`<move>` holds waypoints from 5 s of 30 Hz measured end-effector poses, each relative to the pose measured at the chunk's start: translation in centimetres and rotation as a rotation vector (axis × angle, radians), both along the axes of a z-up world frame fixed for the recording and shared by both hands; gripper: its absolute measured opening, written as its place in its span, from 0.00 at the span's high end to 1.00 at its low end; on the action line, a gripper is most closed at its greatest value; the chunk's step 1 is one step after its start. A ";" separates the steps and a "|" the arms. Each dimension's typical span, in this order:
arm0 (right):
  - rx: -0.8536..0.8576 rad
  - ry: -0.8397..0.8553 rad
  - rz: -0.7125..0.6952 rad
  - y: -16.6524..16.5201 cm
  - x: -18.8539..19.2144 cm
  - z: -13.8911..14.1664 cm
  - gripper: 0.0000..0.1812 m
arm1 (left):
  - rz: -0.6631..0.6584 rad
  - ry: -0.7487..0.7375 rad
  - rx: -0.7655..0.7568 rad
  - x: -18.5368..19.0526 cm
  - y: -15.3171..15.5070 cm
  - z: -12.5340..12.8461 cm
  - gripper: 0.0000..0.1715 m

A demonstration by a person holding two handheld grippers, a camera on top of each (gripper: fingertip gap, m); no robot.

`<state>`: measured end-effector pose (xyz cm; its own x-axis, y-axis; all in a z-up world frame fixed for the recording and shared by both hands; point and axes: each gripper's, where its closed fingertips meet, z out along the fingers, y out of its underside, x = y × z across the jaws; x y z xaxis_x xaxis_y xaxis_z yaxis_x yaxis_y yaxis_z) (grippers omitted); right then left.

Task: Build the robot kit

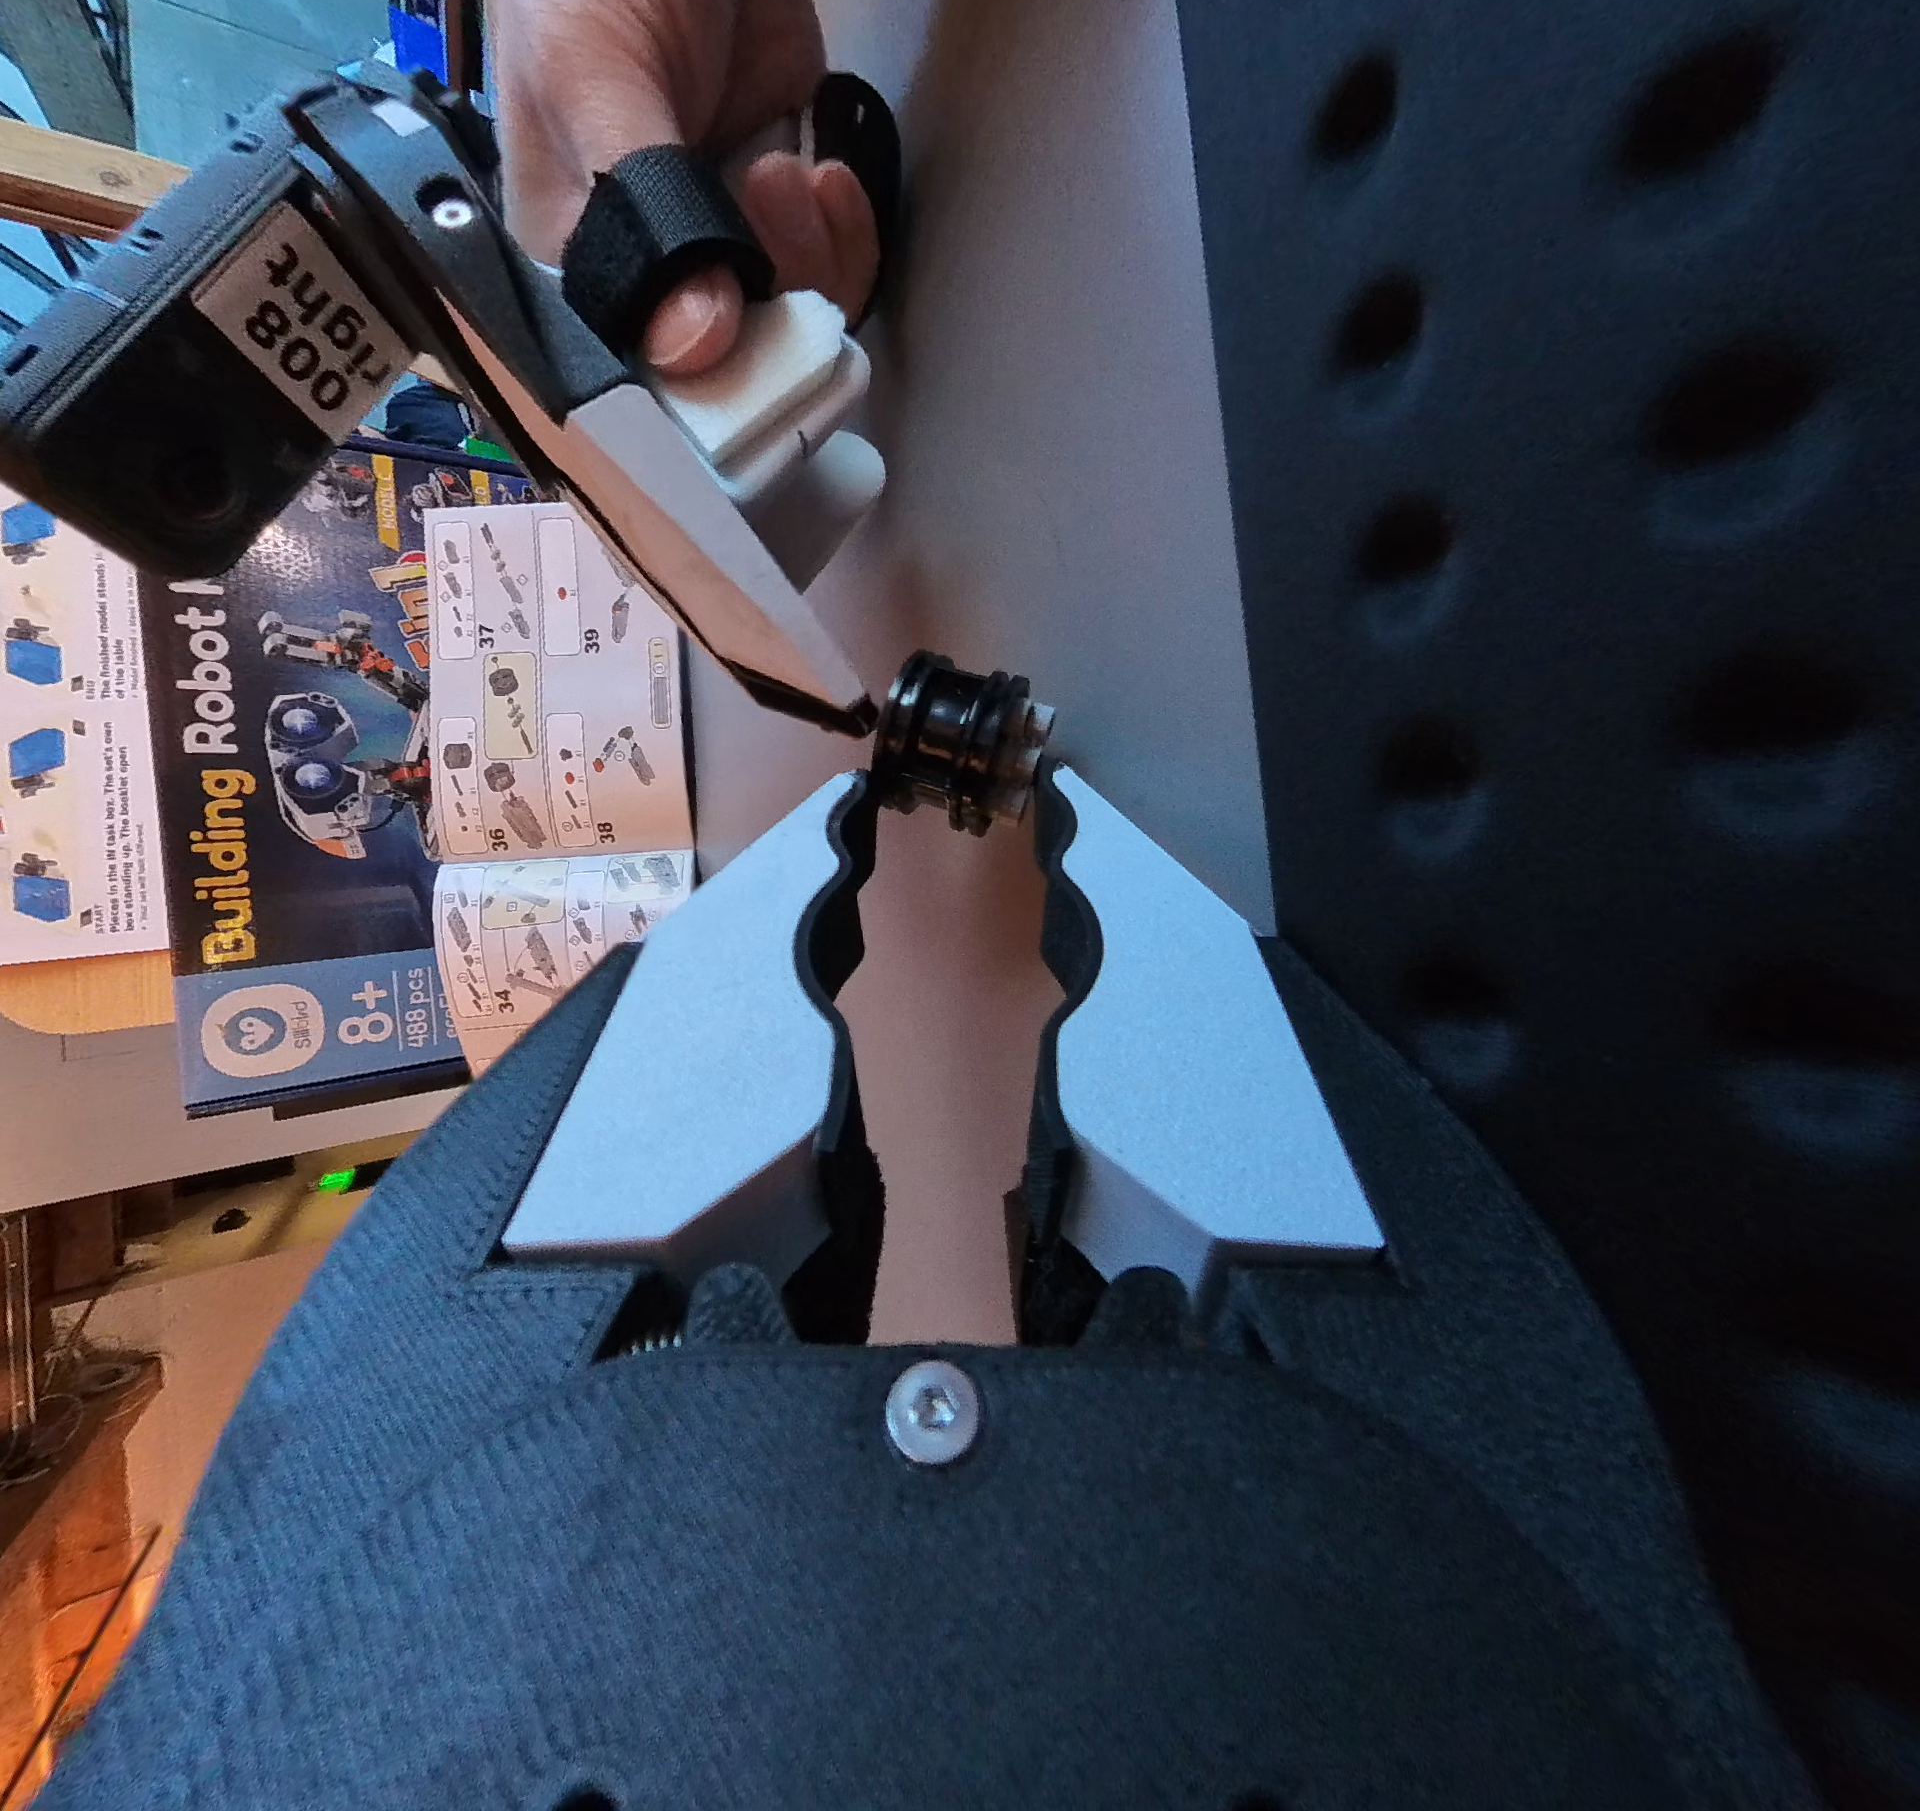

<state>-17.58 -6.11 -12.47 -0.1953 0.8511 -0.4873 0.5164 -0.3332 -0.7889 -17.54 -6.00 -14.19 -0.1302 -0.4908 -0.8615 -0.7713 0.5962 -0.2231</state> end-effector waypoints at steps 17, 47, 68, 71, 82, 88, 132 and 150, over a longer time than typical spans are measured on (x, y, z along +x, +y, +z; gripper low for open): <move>-0.001 -0.030 -0.003 0.0 -0.1 -0.6 0.96 | 0.002 0.001 -0.014 -0.1 -0.1 -0.2 0.83; -0.358 -0.241 -0.091 0.0 0.0 -1.0 0.97 | -0.004 0.010 -0.047 0.0 -0.4 -0.7 0.83; -0.024 -0.183 0.109 0.0 -0.2 -1.0 0.96 | -0.011 0.011 -0.045 0.1 -0.4 -0.6 0.83; -0.033 -0.194 0.116 -0.1 -0.1 -1.0 0.96 | -0.013 0.012 -0.044 0.1 -0.4 -0.6 0.83; -0.052 -0.172 0.110 -0.2 0.0 -1.0 0.96 | -0.010 0.012 -0.042 0.2 -0.4 -0.6 0.83; -0.082 -0.141 0.081 -0.3 0.0 -0.9 0.97 | -0.011 0.011 -0.043 0.2 -0.4 -0.6 0.83; 0.606 -0.267 -0.217 0.6 1.3 -1.8 0.96 | 0.001 0.004 -0.034 0.1 -0.3 -0.5 0.83; 0.660 -0.243 -0.205 0.6 0.5 -1.1 0.96 | 0.004 0.005 -0.047 0.1 -0.3 -0.6 0.83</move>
<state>-17.12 -5.54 -13.60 0.0479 0.9903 0.1302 0.6805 0.0631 -0.7300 -17.45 -6.27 -14.77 -0.1323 -0.5314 -0.8367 -0.7745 0.5822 -0.2473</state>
